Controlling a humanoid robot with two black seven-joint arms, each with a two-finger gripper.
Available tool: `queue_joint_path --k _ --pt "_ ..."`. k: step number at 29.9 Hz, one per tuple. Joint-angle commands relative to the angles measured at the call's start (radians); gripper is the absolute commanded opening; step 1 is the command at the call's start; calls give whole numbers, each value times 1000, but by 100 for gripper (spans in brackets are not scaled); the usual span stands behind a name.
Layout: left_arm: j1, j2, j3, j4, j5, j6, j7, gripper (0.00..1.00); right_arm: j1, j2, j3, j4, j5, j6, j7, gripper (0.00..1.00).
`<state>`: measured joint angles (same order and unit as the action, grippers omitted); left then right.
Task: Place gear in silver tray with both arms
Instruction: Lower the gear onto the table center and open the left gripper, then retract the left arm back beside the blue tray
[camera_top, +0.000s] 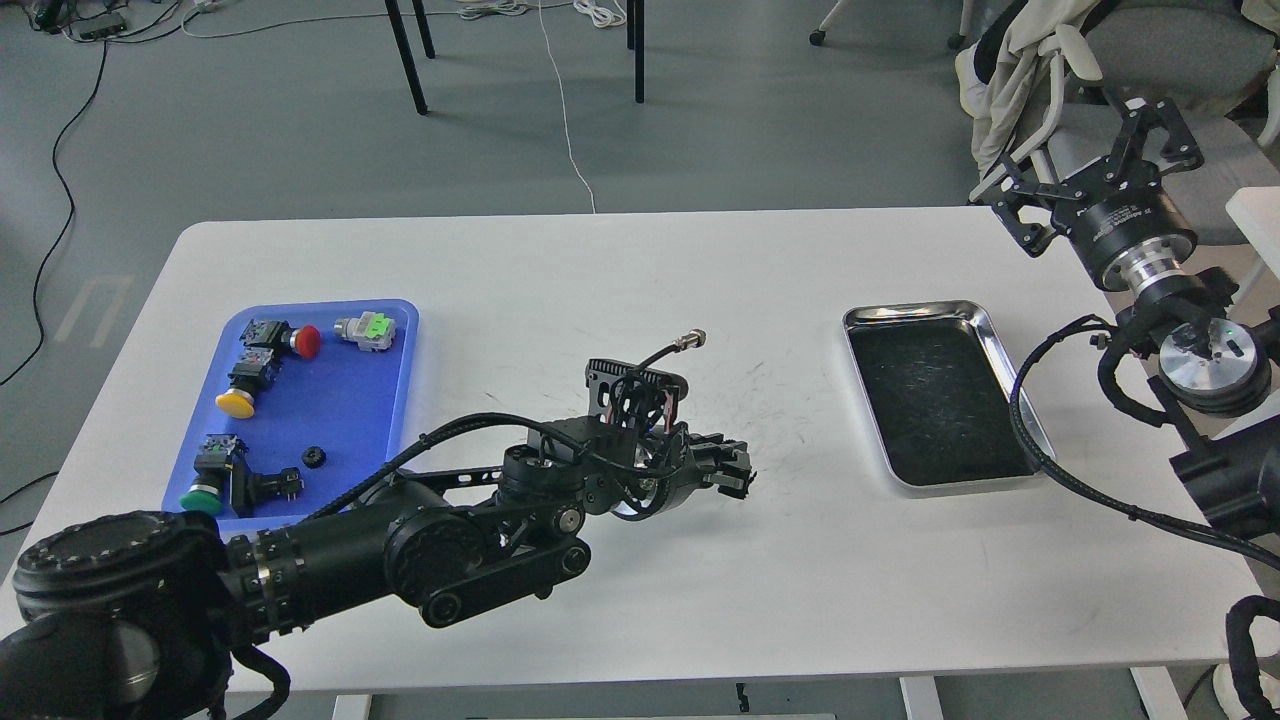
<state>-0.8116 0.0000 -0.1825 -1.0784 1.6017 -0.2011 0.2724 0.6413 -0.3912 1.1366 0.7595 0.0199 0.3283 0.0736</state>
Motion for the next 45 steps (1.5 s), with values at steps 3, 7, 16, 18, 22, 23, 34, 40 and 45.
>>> queue_joint_path --k 3,7,16,18,22,23,34,40,45 --pt "-1 0 0 -5 -48 107 -18 96 0 0 0 0 0 0 0 99" --pt "-11 0 0 -12 -124 144 -10 97 1 0 0 0 0 0 0 99" --pt "-44 0 -147 -14 -137 154 -4 98 1 0 2 4 0 5 -1 99" --pt "-49 0 -233 -15 -137 155 -1 98 3 -3 0 9 0 6 -6 99" --pt "-73 0 -402 -73 -137 155 7 98 4 -17 -6 26 -3 6 -14 99" --pt "-73 12 -444 -96 -138 158 7 98 9 -23 -23 41 -3 6 -17 99" --pt "-1 466 -693 -172 -639 328 -44 98 219 -113 -331 122 -28 -9 -38 99" --pt "91 537 -782 -170 -919 351 -154 98 395 -141 -566 214 -227 -12 -80 99" --pt "163 517 -903 -166 -1045 350 -151 98 492 -149 -756 288 -348 -14 -162 99"
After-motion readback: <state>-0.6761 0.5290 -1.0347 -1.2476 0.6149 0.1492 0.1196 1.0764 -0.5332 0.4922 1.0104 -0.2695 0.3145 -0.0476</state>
